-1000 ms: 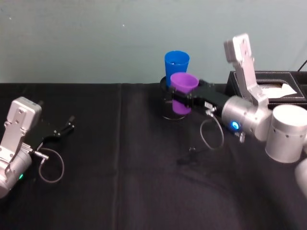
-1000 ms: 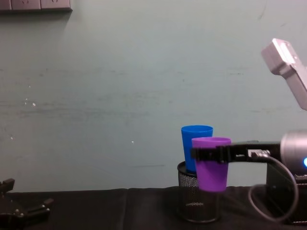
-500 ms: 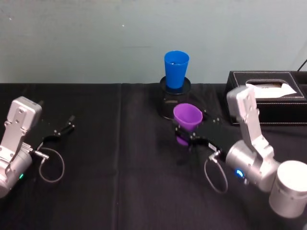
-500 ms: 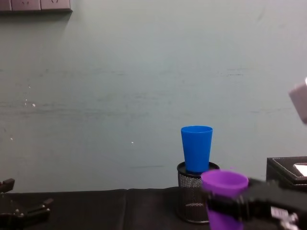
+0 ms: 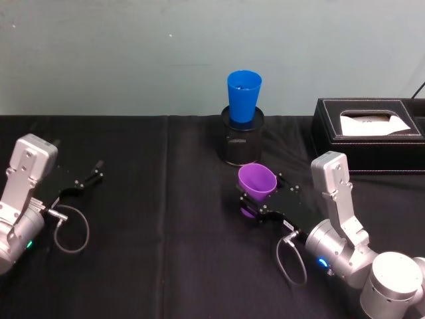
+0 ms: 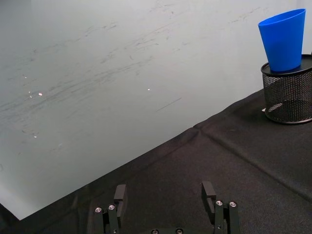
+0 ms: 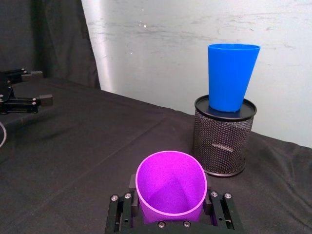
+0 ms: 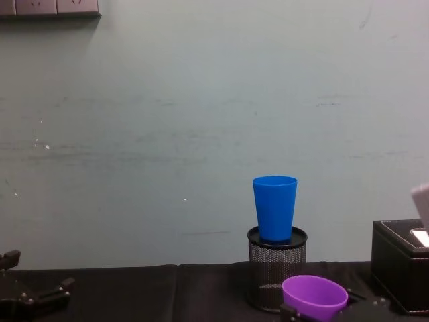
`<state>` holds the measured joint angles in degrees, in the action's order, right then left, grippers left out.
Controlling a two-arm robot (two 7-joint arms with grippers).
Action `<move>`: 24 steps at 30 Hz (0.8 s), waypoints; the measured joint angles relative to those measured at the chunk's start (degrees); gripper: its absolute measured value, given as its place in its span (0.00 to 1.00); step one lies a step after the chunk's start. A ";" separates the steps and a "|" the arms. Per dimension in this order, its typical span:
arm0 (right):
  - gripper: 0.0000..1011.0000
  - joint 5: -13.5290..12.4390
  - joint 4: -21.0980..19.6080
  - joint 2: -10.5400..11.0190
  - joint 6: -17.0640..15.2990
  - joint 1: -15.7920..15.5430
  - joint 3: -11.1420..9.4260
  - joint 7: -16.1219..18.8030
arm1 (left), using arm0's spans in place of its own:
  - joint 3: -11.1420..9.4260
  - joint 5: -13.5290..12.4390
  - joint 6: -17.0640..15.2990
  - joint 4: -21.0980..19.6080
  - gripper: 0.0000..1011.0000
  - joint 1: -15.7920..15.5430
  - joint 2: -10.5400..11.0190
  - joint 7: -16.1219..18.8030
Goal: Pick up one cup with a gripper and tap it against the other cup.
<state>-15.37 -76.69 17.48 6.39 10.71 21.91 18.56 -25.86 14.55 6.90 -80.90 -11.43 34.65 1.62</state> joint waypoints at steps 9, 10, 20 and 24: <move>0.75 1.44 0.71 -1.10 0.00 -0.45 -0.60 0.64 | 0.00 0.00 0.00 0.00 0.99 0.00 0.00 0.00; 0.77 1.49 0.71 -1.17 -0.12 -0.51 -0.73 0.64 | 0.00 -0.01 0.00 0.00 0.99 0.00 0.00 0.00; 0.99 2.30 -3.61 -1.22 -1.33 -2.25 -2.84 0.04 | 0.00 0.00 0.00 0.00 0.99 0.00 0.00 0.00; 0.99 2.10 -7.67 -0.73 -1.41 -3.64 -4.23 -0.45 | 0.00 -0.01 0.00 0.00 0.99 0.00 0.00 0.00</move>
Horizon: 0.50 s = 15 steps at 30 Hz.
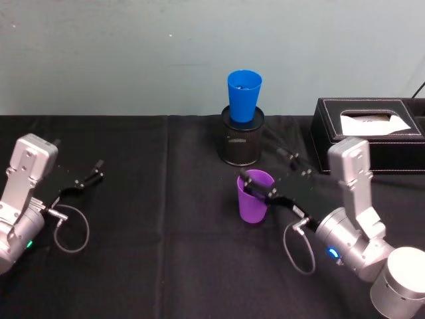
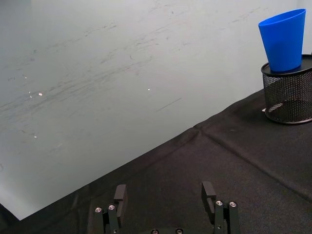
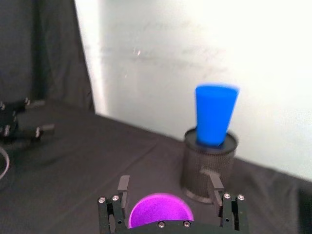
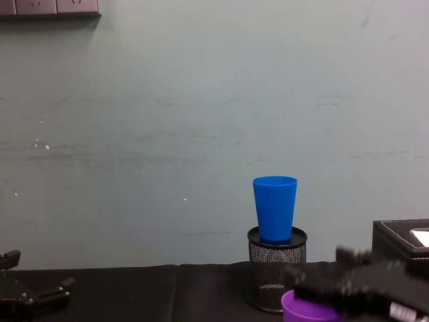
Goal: Pick up one cup with a gripper and tap it against the other cup.
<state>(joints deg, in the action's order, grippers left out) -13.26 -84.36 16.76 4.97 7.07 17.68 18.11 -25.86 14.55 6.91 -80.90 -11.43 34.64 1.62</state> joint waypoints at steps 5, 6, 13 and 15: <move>0.99 0.22 -5.03 0.05 -1.80 -1.54 -2.70 -3.02 | 0.00 0.00 0.00 0.00 0.99 0.00 0.00 0.00; 0.99 0.34 -5.45 -0.03 -2.21 -1.68 -3.09 -3.60 | 0.00 0.00 0.00 0.00 0.99 0.00 0.00 0.00; 0.99 5.05 -7.35 -1.97 -7.35 -2.45 -6.64 -12.69 | 0.00 0.00 0.00 0.00 0.99 0.00 0.00 0.00; 0.99 6.55 -6.83 -2.55 -8.77 -2.28 -7.38 -14.88 | 0.00 0.00 0.00 0.00 0.99 0.00 0.00 0.00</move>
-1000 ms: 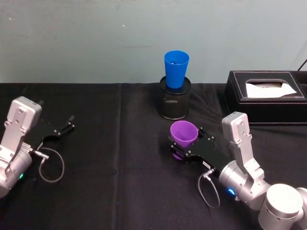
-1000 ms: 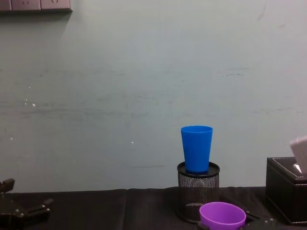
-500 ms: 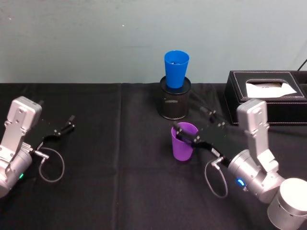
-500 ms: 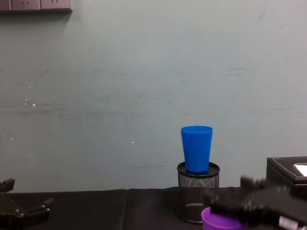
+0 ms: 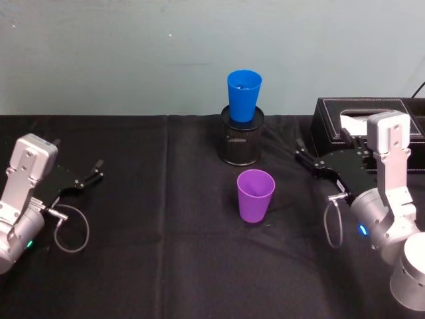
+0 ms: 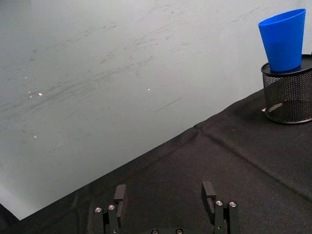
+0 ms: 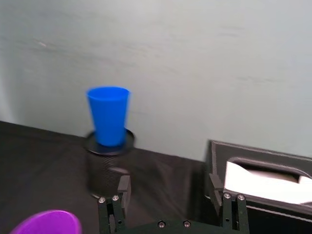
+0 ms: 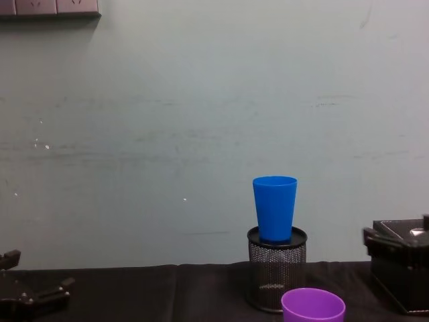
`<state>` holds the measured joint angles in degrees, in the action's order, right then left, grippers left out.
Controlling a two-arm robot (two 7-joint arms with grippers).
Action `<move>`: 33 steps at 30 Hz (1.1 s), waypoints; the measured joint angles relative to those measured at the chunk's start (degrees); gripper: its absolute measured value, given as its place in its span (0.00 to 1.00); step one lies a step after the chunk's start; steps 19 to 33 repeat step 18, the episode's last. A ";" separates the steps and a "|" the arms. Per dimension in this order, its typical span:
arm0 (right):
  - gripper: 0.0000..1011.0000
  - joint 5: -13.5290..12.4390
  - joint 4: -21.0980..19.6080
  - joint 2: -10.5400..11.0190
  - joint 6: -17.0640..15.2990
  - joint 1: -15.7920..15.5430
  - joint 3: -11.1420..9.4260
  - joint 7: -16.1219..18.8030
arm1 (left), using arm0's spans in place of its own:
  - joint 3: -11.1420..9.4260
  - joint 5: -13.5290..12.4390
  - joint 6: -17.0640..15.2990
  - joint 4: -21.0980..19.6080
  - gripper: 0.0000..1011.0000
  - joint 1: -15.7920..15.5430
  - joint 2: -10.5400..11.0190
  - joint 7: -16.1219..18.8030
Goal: Pick up one cup with a gripper and tap it against the other cup.
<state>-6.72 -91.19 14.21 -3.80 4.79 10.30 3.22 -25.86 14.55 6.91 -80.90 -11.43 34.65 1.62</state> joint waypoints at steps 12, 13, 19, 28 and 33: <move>0.99 2.22 3.05 -0.92 -0.55 1.13 -0.45 -1.59 | 0.00 0.00 0.00 0.00 0.99 0.00 0.00 0.00; 0.99 2.20 2.95 -0.89 -0.55 1.10 -0.44 -1.58 | 0.00 0.00 0.00 0.00 0.99 0.00 0.00 0.00; 0.99 2.16 2.73 -0.81 -0.55 1.04 -0.42 -1.56 | 0.00 0.00 0.00 0.00 0.99 0.00 0.00 0.00; 0.99 2.16 2.73 -0.81 -0.55 1.04 -0.42 -1.56 | 0.00 0.00 0.00 0.00 0.99 0.00 0.00 0.00; 0.99 2.16 2.73 -0.81 -0.55 1.04 -0.42 -1.56 | 0.00 0.00 0.00 0.00 0.99 0.00 0.00 0.00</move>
